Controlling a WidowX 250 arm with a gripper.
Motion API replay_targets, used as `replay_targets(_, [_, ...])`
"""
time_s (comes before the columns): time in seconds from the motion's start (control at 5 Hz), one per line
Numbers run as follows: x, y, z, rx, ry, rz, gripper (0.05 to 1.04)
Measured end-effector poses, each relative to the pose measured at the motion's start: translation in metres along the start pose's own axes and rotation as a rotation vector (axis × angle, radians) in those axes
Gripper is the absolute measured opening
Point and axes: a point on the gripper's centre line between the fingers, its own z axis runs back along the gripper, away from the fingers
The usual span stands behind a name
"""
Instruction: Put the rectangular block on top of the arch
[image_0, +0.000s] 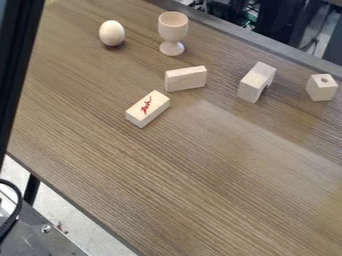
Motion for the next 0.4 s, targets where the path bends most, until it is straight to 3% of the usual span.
replay_targets(0.2, [-0.005, -0.003, -0.017, 0.006, 0.047, -0.008, 0.999])
replay_targets(0.4, [-0.024, -0.002, -0.045, 0.026, 0.126, -0.035, 0.999])
